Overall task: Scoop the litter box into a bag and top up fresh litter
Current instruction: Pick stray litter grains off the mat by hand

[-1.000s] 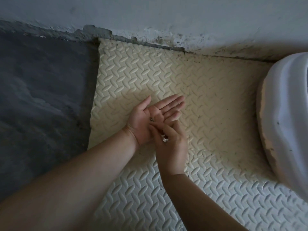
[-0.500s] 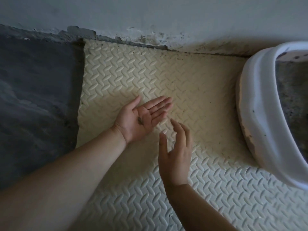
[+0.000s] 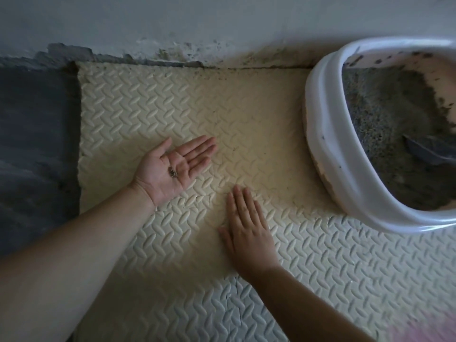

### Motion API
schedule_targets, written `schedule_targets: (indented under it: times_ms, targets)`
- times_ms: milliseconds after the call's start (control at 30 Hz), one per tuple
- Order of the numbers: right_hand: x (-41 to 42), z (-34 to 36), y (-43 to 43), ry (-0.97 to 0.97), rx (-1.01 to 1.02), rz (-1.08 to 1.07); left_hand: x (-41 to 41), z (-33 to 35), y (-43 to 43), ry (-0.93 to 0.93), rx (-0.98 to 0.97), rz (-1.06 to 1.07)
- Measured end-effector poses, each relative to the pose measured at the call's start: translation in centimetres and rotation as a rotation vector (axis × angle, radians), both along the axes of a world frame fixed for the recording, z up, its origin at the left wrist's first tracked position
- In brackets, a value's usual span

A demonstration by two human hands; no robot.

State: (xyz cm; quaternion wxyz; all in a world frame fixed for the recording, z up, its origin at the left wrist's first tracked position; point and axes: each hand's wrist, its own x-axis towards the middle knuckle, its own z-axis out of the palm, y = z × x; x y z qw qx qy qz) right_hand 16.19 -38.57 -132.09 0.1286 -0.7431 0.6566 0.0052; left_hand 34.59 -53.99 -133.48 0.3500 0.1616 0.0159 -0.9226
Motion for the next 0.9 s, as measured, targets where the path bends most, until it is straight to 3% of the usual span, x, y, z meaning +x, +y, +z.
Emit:
schedule_targets:
  times_ms: [233, 467, 633, 733, 900]
  targets:
    - [1.1, 2.1, -1.0, -0.175, 0.024, -0.047, 0.3, 2.7, -0.8, 0.02, -0.008, 0.054]
    - [6.4, 6.4, -7.2, -0.628, -0.261, -0.114, 4.1, 8.2, -1.5, -0.061, -0.082, 0.286]
    - [10.8, 11.3, -11.8, -0.874, -0.43, -0.002, 8.5, 12.8, -0.6, -0.142, -0.103, 0.514]
    - [14.1, 14.2, -13.1, -0.86, -0.453, 0.177, 11.1, 15.0, 0.3, -0.138, -0.133, 0.638]
    - [20.6, 18.4, -12.3, -0.586, -0.401, 0.669, 15.4, 18.6, 2.7, -0.126, -0.209, 0.822]
